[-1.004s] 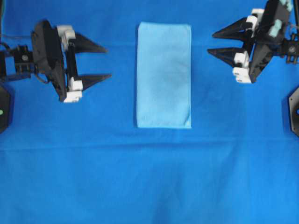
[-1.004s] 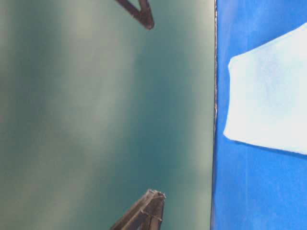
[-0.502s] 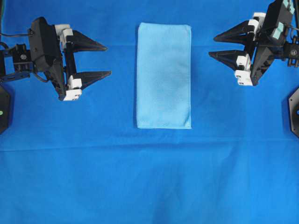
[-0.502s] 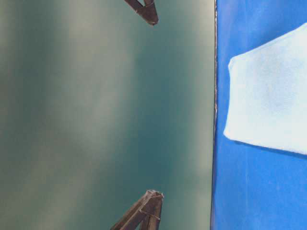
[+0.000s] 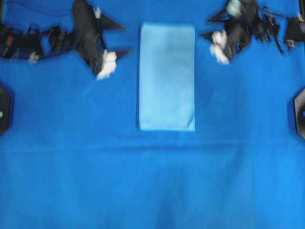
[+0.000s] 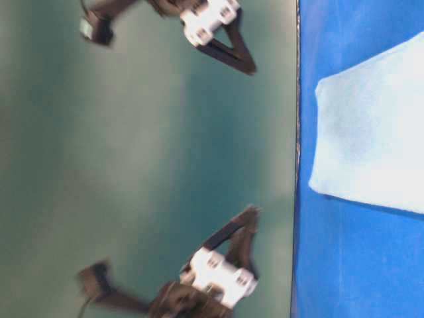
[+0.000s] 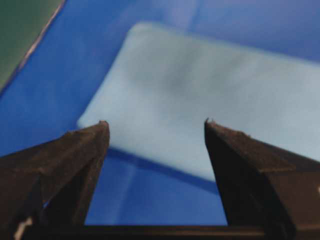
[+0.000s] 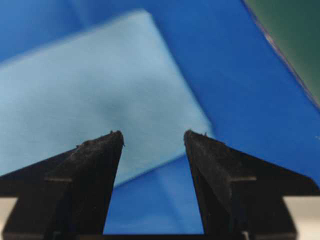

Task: Fold the light blue towel.
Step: 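Grasp the far corners of the towel strip with both grippers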

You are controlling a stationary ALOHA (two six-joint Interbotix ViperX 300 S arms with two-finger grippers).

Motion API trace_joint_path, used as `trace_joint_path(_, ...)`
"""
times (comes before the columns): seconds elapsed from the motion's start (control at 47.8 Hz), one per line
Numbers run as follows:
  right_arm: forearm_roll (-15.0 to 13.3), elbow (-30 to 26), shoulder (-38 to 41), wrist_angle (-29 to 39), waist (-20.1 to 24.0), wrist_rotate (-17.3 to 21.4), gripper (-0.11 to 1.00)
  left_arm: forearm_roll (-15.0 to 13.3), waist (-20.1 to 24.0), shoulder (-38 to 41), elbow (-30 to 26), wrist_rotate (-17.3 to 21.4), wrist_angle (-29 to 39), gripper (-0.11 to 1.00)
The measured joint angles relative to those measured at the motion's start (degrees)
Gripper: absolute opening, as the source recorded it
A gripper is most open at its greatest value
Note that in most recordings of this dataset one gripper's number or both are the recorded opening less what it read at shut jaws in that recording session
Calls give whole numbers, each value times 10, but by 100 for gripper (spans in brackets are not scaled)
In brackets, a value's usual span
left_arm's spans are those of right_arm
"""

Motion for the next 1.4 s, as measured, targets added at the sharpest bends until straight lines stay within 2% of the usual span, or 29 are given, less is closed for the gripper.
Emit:
trace_joint_path(0.146,-17,-39,73,14,-15,0,58,0,33,75,-43,-1,6,73)
trace_joint_path(0.377,-24,-71,160,-3,-32,0,58,0,63,169,-97,0,4,73)
trace_joint_path(0.544,-25,-87,214,-29,-51,1,58,0,80,213,-129,0,-2,73)
trace_joint_path(0.711,-25,-98,230,-38,-65,1,57,0,85,232,-149,-1,-2,72)
trace_joint_path(0.774,-25,-99,232,-39,-65,2,55,0,85,233,-149,1,0,67)
trace_joint_path(0.816,-25,-99,231,-38,-65,2,52,0,86,233,-149,2,2,59)
trace_joint_path(0.879,-25,-97,232,-34,-65,2,39,0,85,233,-149,3,8,41)
trace_joint_path(0.983,-25,-90,230,-32,-65,6,9,0,84,233,-149,11,19,11)
trace_joint_path(1.025,-25,-88,229,-32,-65,9,6,0,82,233,-150,18,22,3)
trace_joint_path(1.402,-12,-70,214,-28,-65,11,7,0,77,228,-166,60,33,2)
